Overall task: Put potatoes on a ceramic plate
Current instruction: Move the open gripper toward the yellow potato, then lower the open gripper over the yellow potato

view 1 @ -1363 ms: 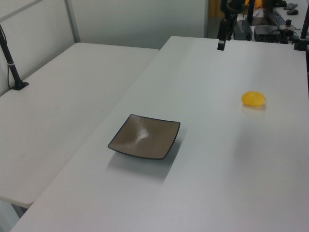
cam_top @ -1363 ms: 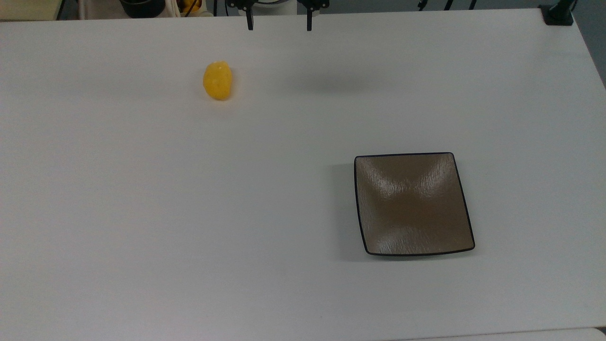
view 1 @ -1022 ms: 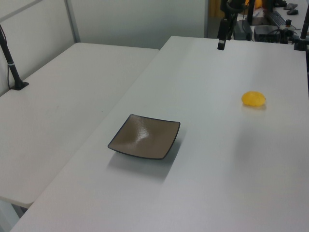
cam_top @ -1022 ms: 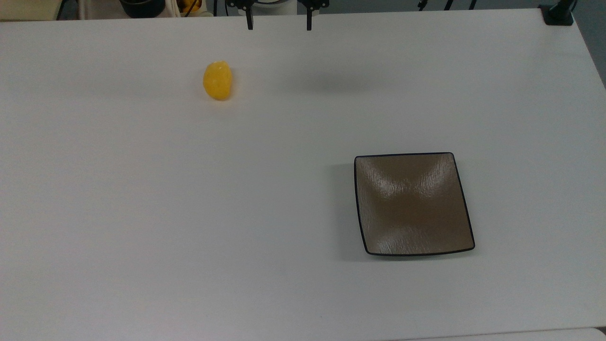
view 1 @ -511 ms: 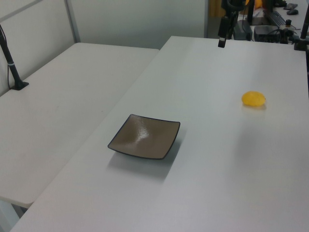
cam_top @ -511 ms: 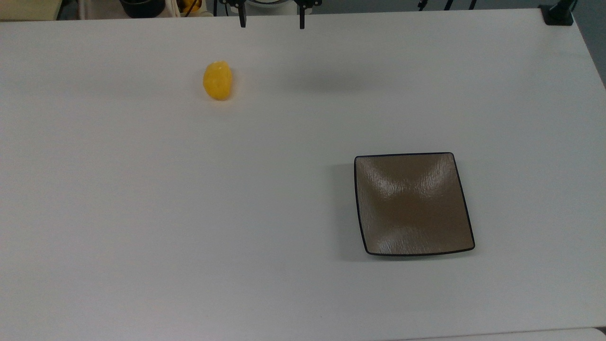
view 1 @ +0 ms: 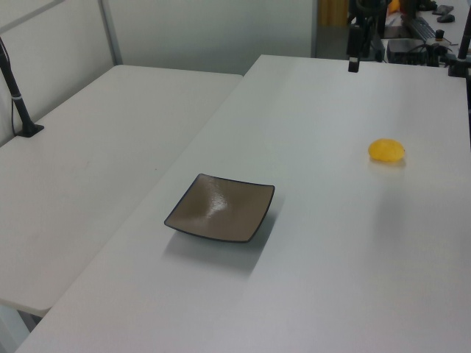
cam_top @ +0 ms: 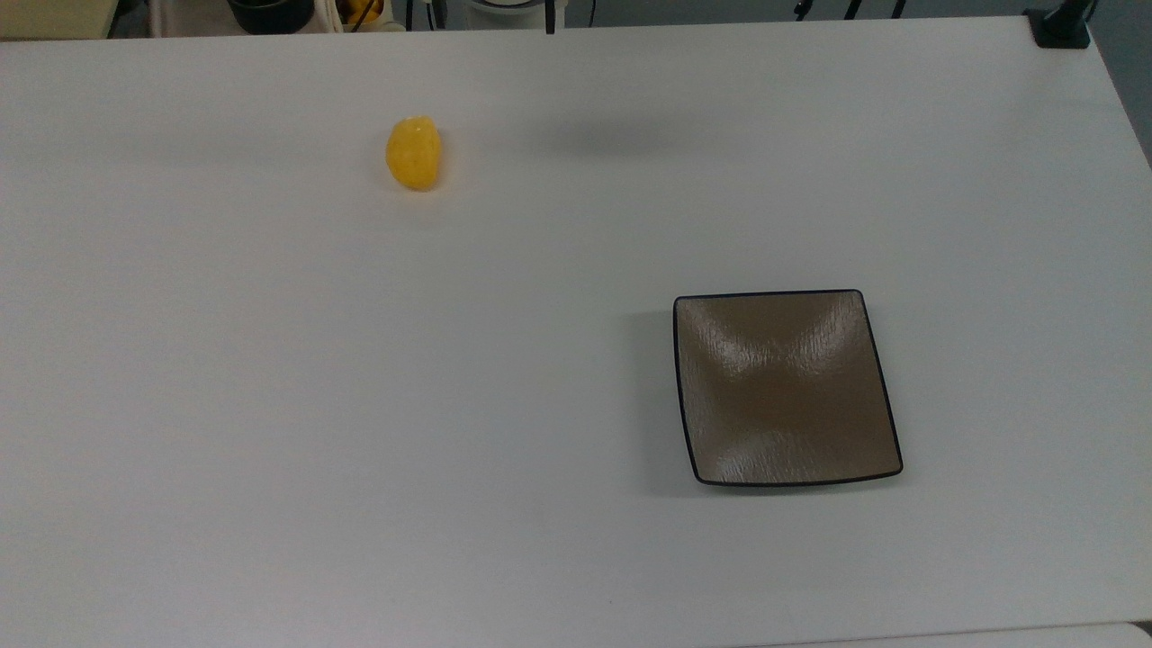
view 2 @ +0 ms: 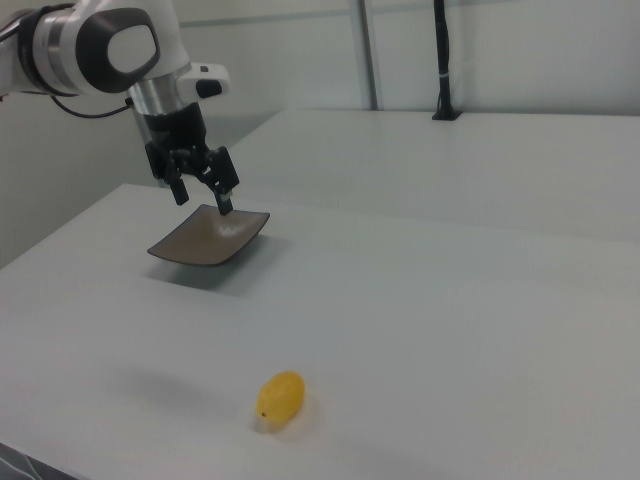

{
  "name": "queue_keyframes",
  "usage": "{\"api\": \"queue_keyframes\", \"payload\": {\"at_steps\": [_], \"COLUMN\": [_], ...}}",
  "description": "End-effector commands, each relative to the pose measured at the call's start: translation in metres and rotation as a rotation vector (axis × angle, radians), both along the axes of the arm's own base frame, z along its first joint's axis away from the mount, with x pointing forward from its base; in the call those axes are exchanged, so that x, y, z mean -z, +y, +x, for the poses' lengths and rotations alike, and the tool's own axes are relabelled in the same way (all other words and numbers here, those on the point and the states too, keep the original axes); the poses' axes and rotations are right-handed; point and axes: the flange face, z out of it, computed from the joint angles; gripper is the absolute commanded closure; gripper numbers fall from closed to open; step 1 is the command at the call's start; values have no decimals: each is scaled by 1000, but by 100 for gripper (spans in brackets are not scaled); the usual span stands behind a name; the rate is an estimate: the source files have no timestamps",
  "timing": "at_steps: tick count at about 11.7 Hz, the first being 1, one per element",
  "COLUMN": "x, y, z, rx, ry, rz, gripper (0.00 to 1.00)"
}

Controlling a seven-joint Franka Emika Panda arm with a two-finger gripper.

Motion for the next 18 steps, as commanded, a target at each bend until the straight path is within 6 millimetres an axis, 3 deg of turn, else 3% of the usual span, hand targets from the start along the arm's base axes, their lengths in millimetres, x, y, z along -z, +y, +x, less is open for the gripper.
{"api": "queue_keyframes", "payload": {"at_steps": [1, 5, 10, 16, 18], "x": [35, 78, 125, 193, 207], "y": [-12, -50, -67, -84, -99], "z": [-30, -39, -61, -78, -77], "rx": [-88, -110, -129, -130, -104], "ry": [94, 186, 258, 165, 104], "rz": [-8, -4, -29, -72, -68], "gripper": [0, 0, 0, 0, 0]}}
